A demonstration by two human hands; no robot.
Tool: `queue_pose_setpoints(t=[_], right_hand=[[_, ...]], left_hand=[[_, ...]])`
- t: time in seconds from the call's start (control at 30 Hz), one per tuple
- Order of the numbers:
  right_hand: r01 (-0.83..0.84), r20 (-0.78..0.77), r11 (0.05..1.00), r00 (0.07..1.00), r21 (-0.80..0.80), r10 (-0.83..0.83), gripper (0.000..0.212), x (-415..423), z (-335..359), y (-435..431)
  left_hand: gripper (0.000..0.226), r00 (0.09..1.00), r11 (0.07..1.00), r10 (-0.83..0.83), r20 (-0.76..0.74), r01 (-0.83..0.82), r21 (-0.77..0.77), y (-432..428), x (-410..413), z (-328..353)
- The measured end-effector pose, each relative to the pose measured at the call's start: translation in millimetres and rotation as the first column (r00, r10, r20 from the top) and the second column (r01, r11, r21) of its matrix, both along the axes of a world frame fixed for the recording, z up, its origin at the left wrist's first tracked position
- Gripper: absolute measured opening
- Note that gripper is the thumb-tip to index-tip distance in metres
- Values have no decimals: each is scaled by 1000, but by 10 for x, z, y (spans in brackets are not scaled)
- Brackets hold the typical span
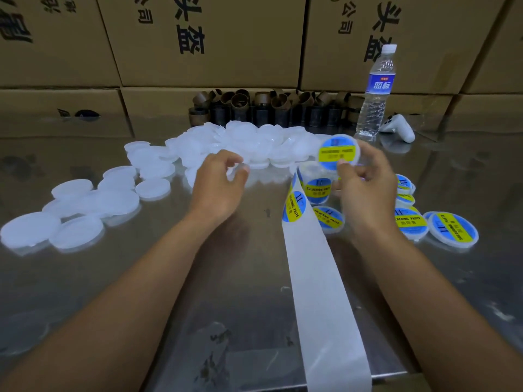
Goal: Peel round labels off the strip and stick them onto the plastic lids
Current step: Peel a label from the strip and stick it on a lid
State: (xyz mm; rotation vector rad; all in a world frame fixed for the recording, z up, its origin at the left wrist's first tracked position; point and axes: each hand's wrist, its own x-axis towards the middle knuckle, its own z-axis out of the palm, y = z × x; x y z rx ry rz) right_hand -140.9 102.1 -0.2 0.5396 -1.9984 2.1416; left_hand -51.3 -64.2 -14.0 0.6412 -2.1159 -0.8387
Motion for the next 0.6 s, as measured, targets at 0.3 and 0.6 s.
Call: queue_pose_setpoints(t=[0.3, 0.6], right_hand=[[207, 380, 962, 916, -180, -127, 27, -156, 13, 94], [179, 429, 976, 897, -121, -111, 26, -130, 35, 88]], left_hand=[[47, 956, 974, 216, 200, -196, -116, -343, 120, -150], [48, 899, 973, 215, 380, -163, -166, -341, 125, -144]])
